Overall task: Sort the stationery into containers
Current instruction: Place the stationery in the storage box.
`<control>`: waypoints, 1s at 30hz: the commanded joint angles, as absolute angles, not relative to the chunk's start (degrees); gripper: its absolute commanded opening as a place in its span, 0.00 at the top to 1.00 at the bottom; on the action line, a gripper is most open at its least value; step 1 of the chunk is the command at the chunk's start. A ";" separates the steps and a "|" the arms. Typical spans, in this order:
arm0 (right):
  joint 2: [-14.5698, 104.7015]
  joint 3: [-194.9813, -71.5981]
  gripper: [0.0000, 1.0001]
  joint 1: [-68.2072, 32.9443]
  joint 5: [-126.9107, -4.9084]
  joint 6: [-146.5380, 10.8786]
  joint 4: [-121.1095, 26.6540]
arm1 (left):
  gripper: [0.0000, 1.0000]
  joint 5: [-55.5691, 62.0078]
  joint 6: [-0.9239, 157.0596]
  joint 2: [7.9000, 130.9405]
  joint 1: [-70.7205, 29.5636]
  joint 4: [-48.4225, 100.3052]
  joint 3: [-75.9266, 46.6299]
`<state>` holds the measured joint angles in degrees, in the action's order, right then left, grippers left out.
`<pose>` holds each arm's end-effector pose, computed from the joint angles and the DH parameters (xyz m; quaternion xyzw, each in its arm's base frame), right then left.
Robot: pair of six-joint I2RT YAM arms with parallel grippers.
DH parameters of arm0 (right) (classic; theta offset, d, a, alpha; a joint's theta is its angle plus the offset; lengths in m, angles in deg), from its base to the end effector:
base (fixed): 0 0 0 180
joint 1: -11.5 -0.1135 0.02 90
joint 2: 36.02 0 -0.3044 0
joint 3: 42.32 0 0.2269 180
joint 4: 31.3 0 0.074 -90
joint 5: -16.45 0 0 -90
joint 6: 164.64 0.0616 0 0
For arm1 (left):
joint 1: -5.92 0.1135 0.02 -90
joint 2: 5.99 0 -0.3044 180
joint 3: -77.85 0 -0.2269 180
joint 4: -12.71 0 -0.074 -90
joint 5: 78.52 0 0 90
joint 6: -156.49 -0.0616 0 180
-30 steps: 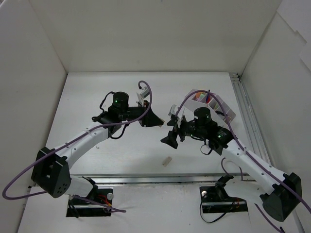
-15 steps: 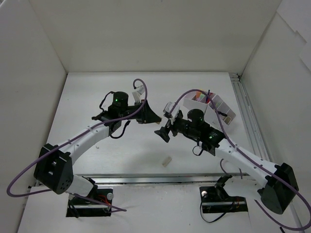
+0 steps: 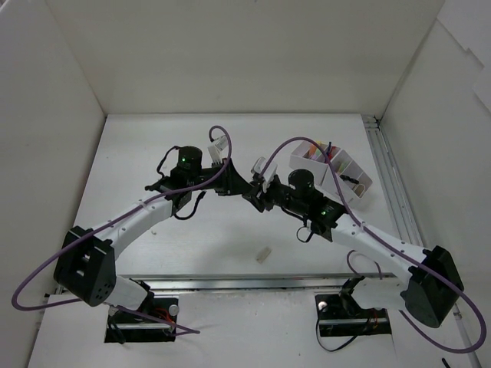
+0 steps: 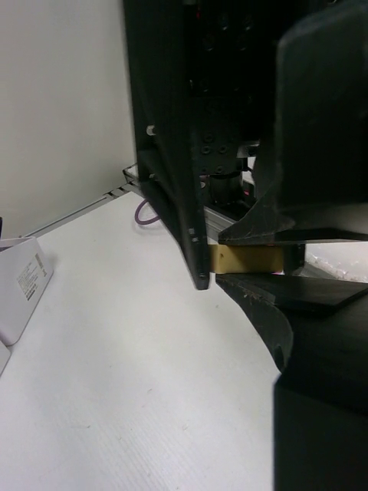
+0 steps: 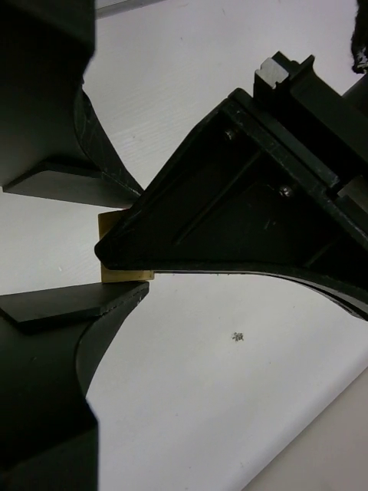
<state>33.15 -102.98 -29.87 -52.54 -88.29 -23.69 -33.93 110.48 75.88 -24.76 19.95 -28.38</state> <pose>0.1863 0.1935 0.3624 -0.4371 0.5624 0.2914 0.6386 0.2482 -0.1983 0.3519 0.1475 0.7557 -0.5833 0.2587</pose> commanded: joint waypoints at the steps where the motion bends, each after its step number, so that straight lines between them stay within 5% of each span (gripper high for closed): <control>1: 33.59 -106.43 0.65 -30.34 -54.04 -88.00 -18.50 | 1.00 -35.89 110.79 74.44 -24.75 15.65 -27.67; 11: 34.82 -108.81 0.54 -30.34 -54.74 -89.41 -22.02 | 1.00 -35.72 110.17 72.76 -24.75 15.56 -28.28; 17: 34.74 -108.81 0.83 -30.34 -56.05 -89.15 -22.11 | 0.99 -36.59 110.17 72.77 -24.75 14.51 -28.63; 24: 34.21 -109.77 0.95 -30.52 -62.03 -89.76 -23.34 | 0.68 -35.90 107.98 71.80 -24.75 16.52 -27.84; 28: 34.74 -110.30 0.96 -29.90 -63.70 -89.85 -23.96 | 0.34 -34.93 106.39 71.10 -24.23 18.54 -27.05; 29: 34.74 -110.39 0.96 -29.55 -63.62 -89.68 -24.48 | 0.34 -34.66 105.78 70.92 -23.62 19.34 -26.79; 30: 34.91 -110.56 0.96 -29.03 -63.53 -89.41 -24.74 | 0.20 -34.31 105.60 70.74 -23.61 20.47 -26.61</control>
<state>35.10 -106.71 -30.81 -58.15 -89.69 -29.16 -30.76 107.52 74.41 -23.31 19.18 -29.39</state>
